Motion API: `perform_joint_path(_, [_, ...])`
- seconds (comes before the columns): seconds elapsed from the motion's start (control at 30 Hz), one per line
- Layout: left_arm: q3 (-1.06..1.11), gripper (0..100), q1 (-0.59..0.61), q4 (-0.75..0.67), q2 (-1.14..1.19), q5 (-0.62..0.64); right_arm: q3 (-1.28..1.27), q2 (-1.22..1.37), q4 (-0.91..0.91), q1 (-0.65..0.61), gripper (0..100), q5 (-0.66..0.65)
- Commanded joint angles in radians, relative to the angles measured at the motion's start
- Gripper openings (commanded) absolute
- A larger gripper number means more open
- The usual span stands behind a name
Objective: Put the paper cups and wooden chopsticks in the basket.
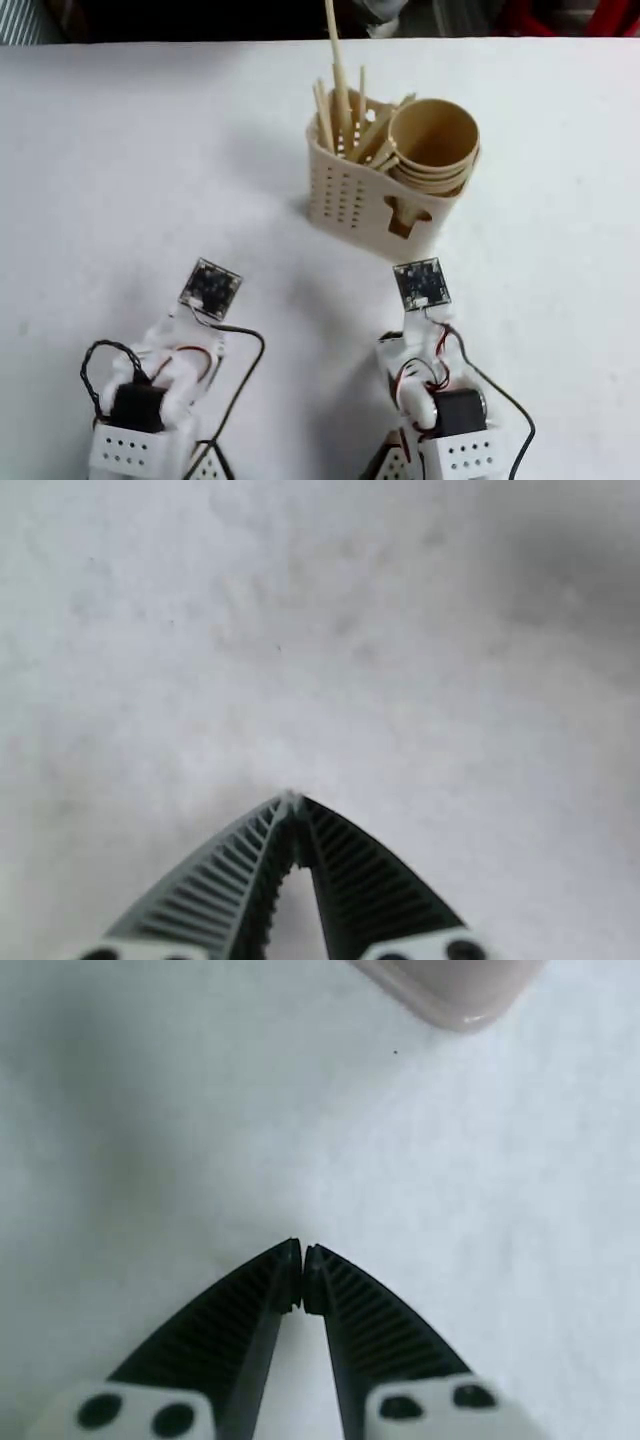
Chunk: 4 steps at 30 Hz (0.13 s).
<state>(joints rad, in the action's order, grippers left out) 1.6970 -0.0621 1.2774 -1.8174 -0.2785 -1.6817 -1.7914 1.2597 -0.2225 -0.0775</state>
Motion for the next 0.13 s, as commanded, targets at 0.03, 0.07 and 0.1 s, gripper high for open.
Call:
perform_joint_path(0.03, [-0.005, 3, -0.005, 0.005, -0.004, -0.006, -0.009, -0.007, 0.007, 0.010, 1.8, 0.002])
perform_joint_path(0.07, [-0.005, 3, -0.005, 0.005, -0.004, -0.006, -0.009, -0.007, 0.007, 0.010, 1.8, 0.002])
perform_joint_path(0.1, [-0.005, 3, -0.005, 0.005, -0.004, -0.006, -0.009, -0.007, 0.007, 0.010, 1.8, 0.002])
